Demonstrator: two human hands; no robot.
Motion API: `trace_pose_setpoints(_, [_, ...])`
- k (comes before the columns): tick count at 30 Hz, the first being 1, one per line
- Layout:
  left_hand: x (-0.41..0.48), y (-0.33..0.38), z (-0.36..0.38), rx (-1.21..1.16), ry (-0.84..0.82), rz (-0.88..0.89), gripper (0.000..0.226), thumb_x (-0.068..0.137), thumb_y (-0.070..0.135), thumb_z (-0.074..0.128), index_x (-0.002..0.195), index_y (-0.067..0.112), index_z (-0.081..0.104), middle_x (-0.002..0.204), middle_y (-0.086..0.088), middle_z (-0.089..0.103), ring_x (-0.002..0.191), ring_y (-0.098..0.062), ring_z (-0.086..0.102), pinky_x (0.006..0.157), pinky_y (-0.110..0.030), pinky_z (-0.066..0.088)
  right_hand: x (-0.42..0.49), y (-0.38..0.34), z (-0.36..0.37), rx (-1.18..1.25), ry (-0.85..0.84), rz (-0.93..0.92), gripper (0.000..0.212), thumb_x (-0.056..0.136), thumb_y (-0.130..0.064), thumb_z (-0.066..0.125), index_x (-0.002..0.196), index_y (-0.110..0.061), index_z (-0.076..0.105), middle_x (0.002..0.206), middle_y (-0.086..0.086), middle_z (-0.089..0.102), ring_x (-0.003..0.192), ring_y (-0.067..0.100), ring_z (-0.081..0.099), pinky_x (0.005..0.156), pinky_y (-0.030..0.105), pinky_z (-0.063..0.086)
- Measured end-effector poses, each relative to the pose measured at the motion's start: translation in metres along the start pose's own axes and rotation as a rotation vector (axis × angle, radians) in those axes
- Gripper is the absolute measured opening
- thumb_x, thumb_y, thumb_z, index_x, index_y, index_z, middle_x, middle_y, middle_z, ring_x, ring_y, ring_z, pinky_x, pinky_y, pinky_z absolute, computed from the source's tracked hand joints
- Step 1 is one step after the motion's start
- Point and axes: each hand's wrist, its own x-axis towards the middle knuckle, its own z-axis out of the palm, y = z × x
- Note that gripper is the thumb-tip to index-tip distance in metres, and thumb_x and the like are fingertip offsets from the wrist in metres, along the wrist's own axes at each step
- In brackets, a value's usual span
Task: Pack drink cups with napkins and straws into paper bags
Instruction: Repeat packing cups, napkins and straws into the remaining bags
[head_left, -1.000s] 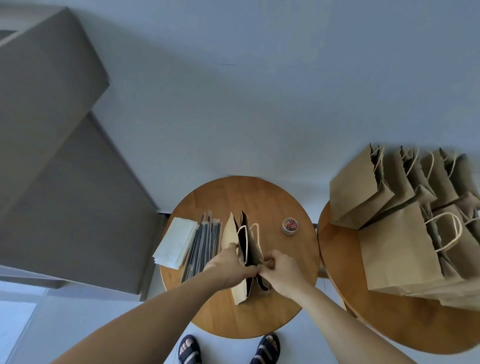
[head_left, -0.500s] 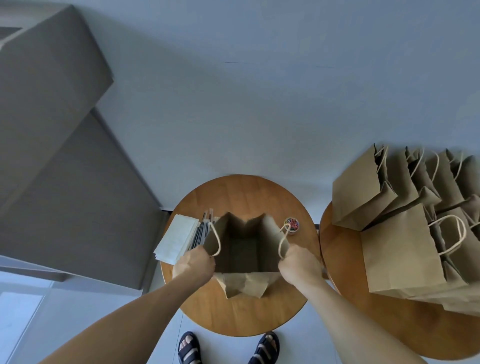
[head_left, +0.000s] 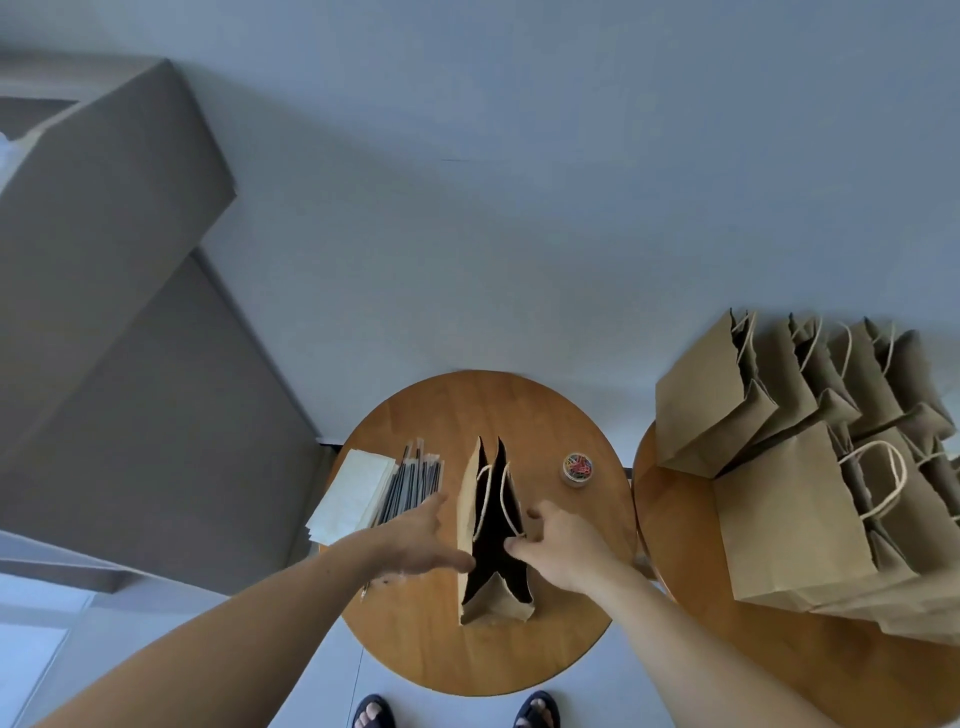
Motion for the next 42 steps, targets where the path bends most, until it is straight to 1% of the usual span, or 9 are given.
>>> trace_pose_setpoints(3, [-0.009,0.003,-0.022,0.078,-0.045,0.057,0.112,0.067,0.046,0.078,0.149,0.050,0.001,0.157,-0.007,0.031,0.127,-0.022,0.050,0.093,-0.029,0.044,-0.001,-0.005,-0.022,0.056,-0.168,0.013,0.080,0.078,-0.044,0.062,0.149,-0.028,0.032,0.149,-0.002,0.045,0.131,0.022,0.048,0.103,0.038,0.046])
trace_pose_setpoints(5, [-0.015,0.012,-0.040,0.076,0.050,0.082,0.102,0.075,0.035,0.071,0.154,0.038,0.007,0.157,-0.009,0.031,0.105,-0.014,0.058,0.082,-0.024,0.050,0.000,-0.013,-0.043,0.062,-0.263,0.023,0.089,0.070,-0.037,0.060,0.152,-0.027,0.027,0.155,0.001,0.036,0.138,0.023,0.040,0.108,0.042,0.041])
trace_pose_setpoints(6, [-0.019,0.019,-0.049,0.090,0.135,0.085,0.096,0.079,0.031,0.069,0.156,0.031,0.011,0.158,-0.010,0.032,0.103,-0.014,0.058,0.081,-0.025,0.052,0.002,-0.019,-0.053,0.046,-0.262,0.019,0.091,0.068,-0.035,0.058,0.153,-0.026,0.026,0.156,0.001,0.035,0.138,0.024,0.038,0.108,0.042,0.040])
trace_pose_setpoints(10, [-0.041,0.051,-0.091,0.271,0.475,0.065,0.084,0.086,0.039,0.062,0.156,0.019,0.020,0.157,-0.008,0.034,0.137,-0.028,0.040,0.110,-0.043,0.038,0.013,-0.056,-0.089,-0.083,-0.025,-0.076,0.079,0.080,-0.036,0.053,0.153,-0.024,0.026,0.158,0.000,0.031,0.141,0.023,0.035,0.112,0.040,0.036])
trace_pose_setpoints(17, [-0.118,0.079,-0.173,0.385,0.825,0.021,0.076,0.091,0.042,0.058,0.154,0.020,0.022,0.156,-0.007,0.034,0.141,-0.029,0.034,0.109,-0.047,0.035,0.024,-0.177,-0.127,-0.287,0.039,-0.364,0.071,0.092,-0.031,0.055,0.154,-0.016,0.025,0.160,0.006,0.027,0.144,0.026,0.032,0.116,0.037,0.030])
trace_pose_setpoints(25, [-0.210,0.059,-0.251,0.418,1.033,0.010,0.076,0.087,0.040,0.058,0.153,0.021,0.025,0.155,-0.005,0.034,0.142,-0.028,0.028,0.110,-0.045,0.032,0.005,-0.319,-0.142,-0.433,0.185,-0.589,0.070,0.090,-0.038,0.060,0.151,-0.016,0.034,0.156,0.008,0.035,0.138,0.027,0.039,0.110,0.036,0.035])
trace_pose_setpoints(33, [-0.320,-0.025,-0.336,0.407,1.287,-0.017,0.072,0.086,0.041,0.059,0.151,0.025,0.032,0.155,-0.002,0.036,0.144,-0.026,0.027,0.109,-0.046,0.032,-0.030,-0.460,-0.102,-0.448,0.237,-0.861,0.064,0.090,-0.036,0.062,0.148,-0.019,0.039,0.152,0.005,0.039,0.137,0.022,0.041,0.109,0.034,0.036])
trace_pose_setpoints(40, [-0.383,-0.149,-0.359,0.356,1.284,-0.254,0.073,0.089,0.040,0.059,0.153,0.024,0.029,0.157,-0.001,0.033,0.144,-0.026,0.026,0.110,-0.047,0.033,-0.053,-0.549,-0.016,-0.491,0.045,-1.066,0.068,0.087,-0.043,0.062,0.147,-0.024,0.038,0.152,-0.004,0.038,0.135,0.019,0.040,0.098,0.027,0.034])
trace_pose_setpoints(42, [-0.393,-0.180,-0.355,0.329,1.257,-0.314,0.072,0.088,0.043,0.060,0.152,0.025,0.030,0.156,-0.001,0.034,0.144,-0.026,0.026,0.109,-0.045,0.033,-0.057,-0.564,0.005,-0.504,-0.011,-1.083,0.073,0.085,-0.049,0.065,0.148,-0.026,0.037,0.152,-0.005,0.037,0.136,0.018,0.039,0.104,0.031,0.036])
